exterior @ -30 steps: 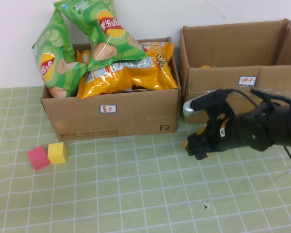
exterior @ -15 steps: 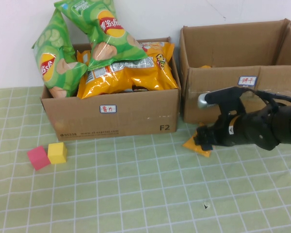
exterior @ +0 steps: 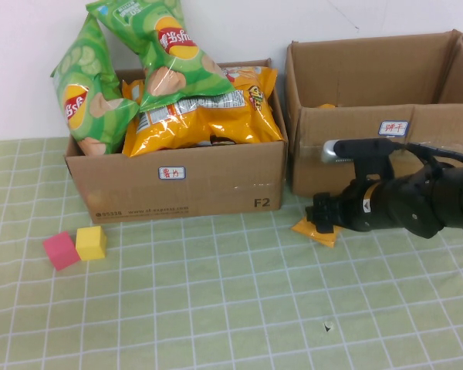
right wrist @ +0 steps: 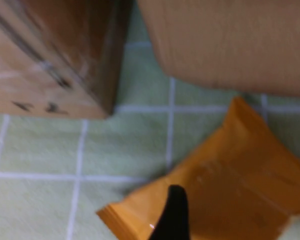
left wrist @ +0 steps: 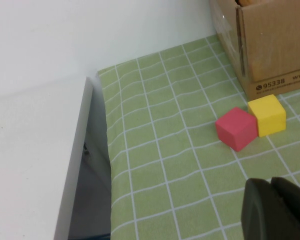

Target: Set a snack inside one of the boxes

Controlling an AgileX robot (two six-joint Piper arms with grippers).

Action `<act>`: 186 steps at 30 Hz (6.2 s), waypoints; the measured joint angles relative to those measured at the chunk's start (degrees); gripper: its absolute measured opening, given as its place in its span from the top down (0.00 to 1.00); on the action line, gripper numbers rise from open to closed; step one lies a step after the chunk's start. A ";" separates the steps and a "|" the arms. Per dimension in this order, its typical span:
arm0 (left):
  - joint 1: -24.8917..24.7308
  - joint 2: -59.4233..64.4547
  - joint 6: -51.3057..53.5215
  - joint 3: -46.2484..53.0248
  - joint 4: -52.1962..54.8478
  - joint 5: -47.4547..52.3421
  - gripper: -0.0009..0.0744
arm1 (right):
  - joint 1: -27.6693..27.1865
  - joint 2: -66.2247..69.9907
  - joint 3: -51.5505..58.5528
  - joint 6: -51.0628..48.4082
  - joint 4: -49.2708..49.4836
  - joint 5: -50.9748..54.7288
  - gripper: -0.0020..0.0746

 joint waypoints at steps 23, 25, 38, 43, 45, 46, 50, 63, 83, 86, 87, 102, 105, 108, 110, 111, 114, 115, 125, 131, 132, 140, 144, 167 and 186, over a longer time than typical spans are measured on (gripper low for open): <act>0.00 0.00 0.12 0.00 0.13 0.00 0.99 | 6.37 -1.36 -0.14 -3.00 -2.26 16.72 0.46; 0.00 0.00 0.12 0.00 0.13 0.00 0.99 | 6.37 -2.30 -0.14 -0.23 -3.08 17.63 0.46; 0.00 0.00 0.15 0.00 0.13 0.00 0.99 | 6.37 -2.00 -9.18 34.58 -21.98 20.09 0.31; 0.00 0.00 0.15 0.00 0.13 0.00 0.99 | 6.37 1.49 -11.38 40.05 -27.13 24.63 0.21; 0.00 0.00 0.15 0.00 0.13 0.00 0.99 | 6.37 2.35 -11.49 40.57 -26.87 24.78 0.20; 0.00 0.00 0.15 0.00 0.13 0.00 0.99 | 6.37 2.63 -11.51 40.83 -26.46 24.38 0.20; 0.00 0.00 0.15 0.00 0.13 0.00 0.99 | 6.37 3.25 -11.62 44.11 -25.53 20.87 0.19; 0.00 0.00 0.15 0.00 0.13 0.00 0.99 | 6.37 5.58 -11.71 44.85 -25.06 19.44 0.19; 0.00 0.00 0.15 0.00 0.13 0.00 0.99 | 6.97 6.71 -11.73 36.85 -21.79 20.09 0.35; 0.00 0.00 0.25 0.00 0.13 0.00 0.99 | 6.97 6.61 -11.83 36.46 -21.66 20.48 0.43; 0.00 0.00 0.25 0.00 0.13 0.00 0.99 | 6.97 6.50 -11.83 36.23 -21.45 20.82 0.43; 0.00 0.00 0.25 0.00 0.13 -0.13 0.99 | 9.35 -3.92 -11.83 23.24 -15.28 35.81 0.44; 0.00 0.00 0.25 0.00 0.13 -0.24 0.99 | 10.32 -7.79 -11.83 19.72 -12.76 37.13 0.44; 0.00 0.00 0.25 0.00 0.13 -0.24 0.99 | 10.74 -13.04 -11.83 17.63 -12.22 36.33 0.44; 0.00 0.00 0.25 0.00 0.13 -0.24 0.99 | 10.74 -16.49 -11.83 17.22 -14.21 33.82 0.44; 0.00 0.00 0.25 0.00 0.13 -0.24 0.99 | 10.74 -18.27 -11.83 17.22 -16.59 32.18 0.44; 0.00 0.00 0.25 0.03 0.13 -0.24 0.99 | 10.24 -21.90 -11.83 20.66 -31.00 22.68 0.44; 0.00 0.00 0.25 0.26 0.13 -0.39 0.99 | 9.67 -22.38 -11.83 23.64 -38.43 18.59 0.44; 0.00 0.00 0.25 1.13 0.13 -1.26 0.99 | 1.38 -11.20 -21.60 74.20 -80.61 7.30 0.44; 0.00 0.00 0.25 1.13 0.13 -1.26 0.99 | 0.37 -5.12 -24.72 83.46 -80.74 10.01 0.37; 0.00 0.00 0.25 1.13 0.13 -1.35 0.99 | 0.37 -4.80 -24.91 83.76 -80.74 10.01 0.37; 0.00 0.00 0.28 1.35 0.13 -2.09 0.99 | 0.33 -4.44 -25.31 83.61 -81.00 5.15 0.37; 0.00 0.00 0.28 1.35 0.13 -2.09 0.99 | 0.45 -5.01 -25.31 75.36 -81.50 1.09 0.51; 0.00 0.00 0.28 1.35 0.13 -2.13 0.99 | 2.84 -17.90 -17.59 5.77 -24.85 46.50 0.97; 0.00 -1.90 0.37 1.35 0.13 -2.13 0.99 | 8.25 -58.06 16.43 20.64 -14.92 38.78 0.98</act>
